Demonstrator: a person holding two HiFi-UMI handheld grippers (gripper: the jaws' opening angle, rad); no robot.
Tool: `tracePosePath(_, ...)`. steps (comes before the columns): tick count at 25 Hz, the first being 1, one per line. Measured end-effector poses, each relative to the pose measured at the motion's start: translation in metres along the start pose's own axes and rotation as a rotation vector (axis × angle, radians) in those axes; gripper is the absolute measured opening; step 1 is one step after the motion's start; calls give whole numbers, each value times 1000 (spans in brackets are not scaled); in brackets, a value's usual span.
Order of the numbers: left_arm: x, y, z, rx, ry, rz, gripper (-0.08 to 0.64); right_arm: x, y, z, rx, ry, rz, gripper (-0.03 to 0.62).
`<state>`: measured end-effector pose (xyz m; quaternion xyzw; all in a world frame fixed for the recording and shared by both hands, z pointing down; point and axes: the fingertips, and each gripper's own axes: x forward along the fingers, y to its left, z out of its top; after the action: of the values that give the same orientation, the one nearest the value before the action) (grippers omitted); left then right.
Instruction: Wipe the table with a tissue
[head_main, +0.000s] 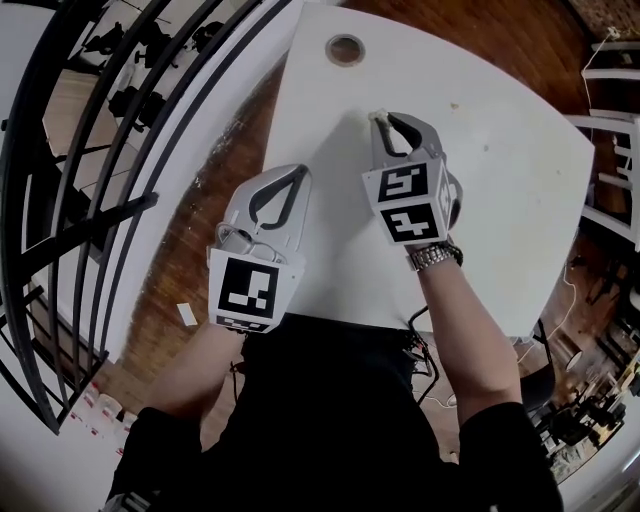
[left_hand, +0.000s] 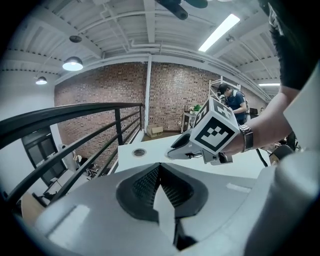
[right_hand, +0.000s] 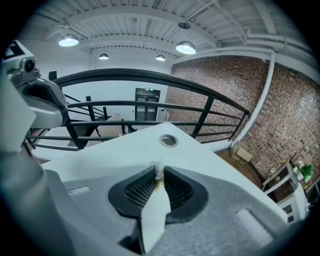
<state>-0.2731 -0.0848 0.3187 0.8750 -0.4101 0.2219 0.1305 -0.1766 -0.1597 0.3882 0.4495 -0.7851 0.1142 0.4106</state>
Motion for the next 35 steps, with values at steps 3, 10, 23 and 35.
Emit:
tracePosePath(3, 3, -8, 5, 20, -6, -15, 17, -8, -16, 0, 8, -15, -29, 44)
tracePosePath(10, 15, -35, 21, 61, -15, -34, 17, -24, -48, -15, 33, -28, -65, 43)
tracePosePath(23, 40, -83, 30, 69, 2, -29, 17, -27, -100, -57, 57, -21, -71, 44)
tracePosePath(35, 75, -96, 31, 66, 37, -53, 17, -5, -123, -80, 72, 9, -44, 43)
